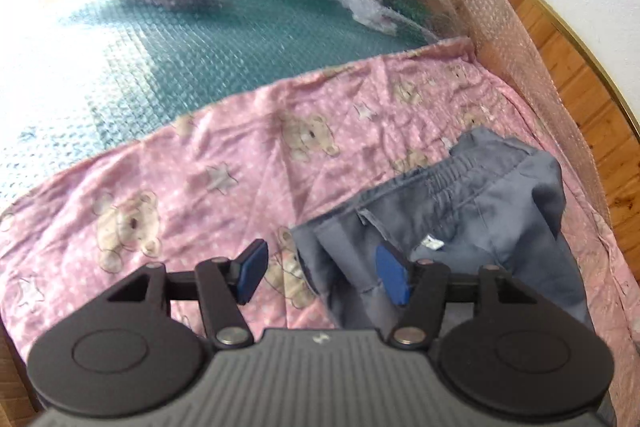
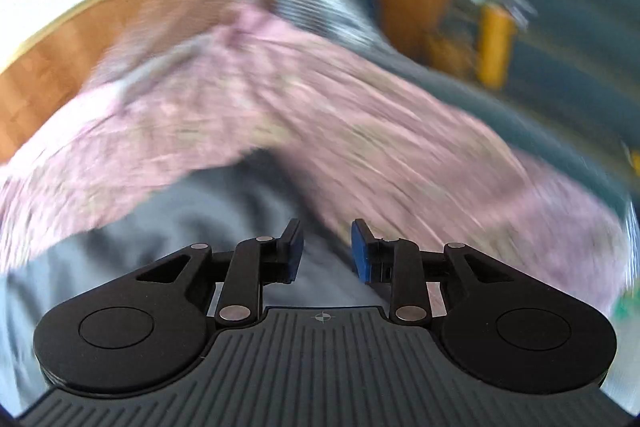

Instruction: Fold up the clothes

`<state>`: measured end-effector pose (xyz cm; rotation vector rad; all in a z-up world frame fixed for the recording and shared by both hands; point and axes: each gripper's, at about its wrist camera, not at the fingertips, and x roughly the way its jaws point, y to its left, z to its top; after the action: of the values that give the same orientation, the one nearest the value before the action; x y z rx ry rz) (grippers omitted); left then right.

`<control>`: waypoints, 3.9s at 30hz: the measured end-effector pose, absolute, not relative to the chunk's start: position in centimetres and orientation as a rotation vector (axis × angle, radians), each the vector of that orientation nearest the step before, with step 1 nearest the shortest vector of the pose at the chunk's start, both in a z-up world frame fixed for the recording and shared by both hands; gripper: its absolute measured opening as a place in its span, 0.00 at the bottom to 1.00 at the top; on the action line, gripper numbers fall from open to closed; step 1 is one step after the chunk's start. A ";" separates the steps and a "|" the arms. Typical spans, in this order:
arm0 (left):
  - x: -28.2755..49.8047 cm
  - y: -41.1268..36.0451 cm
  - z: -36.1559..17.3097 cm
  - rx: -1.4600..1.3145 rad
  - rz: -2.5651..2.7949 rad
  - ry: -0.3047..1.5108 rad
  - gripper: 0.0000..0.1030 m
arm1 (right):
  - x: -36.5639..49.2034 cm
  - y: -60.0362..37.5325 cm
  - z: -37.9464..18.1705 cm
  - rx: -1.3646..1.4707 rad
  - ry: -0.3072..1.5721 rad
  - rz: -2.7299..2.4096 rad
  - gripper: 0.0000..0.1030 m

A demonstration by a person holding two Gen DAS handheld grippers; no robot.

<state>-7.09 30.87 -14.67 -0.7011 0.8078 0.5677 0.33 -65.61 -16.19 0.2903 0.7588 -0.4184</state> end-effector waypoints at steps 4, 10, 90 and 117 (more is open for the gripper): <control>-5.9 29.6 -14.3 -0.718 0.509 0.786 0.57 | 4.0 -64.0 -19.0 0.237 0.907 -0.231 0.28; -3.9 25.0 -14.5 -0.657 0.392 0.825 0.58 | 8.2 -65.7 -18.2 0.302 0.922 -0.274 0.26; 4.8 28.1 -14.8 -0.556 -0.059 0.824 0.10 | 35.3 -0.2 -18.0 -0.186 1.165 0.708 0.80; 14.7 33.7 -14.5 -0.629 -0.059 0.842 0.04 | 32.2 12.3 -20.4 -0.335 1.229 1.259 0.00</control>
<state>14.73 33.74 -14.55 -0.6289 0.8421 -0.0589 32.21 12.33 -20.37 -0.3347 1.2289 1.2594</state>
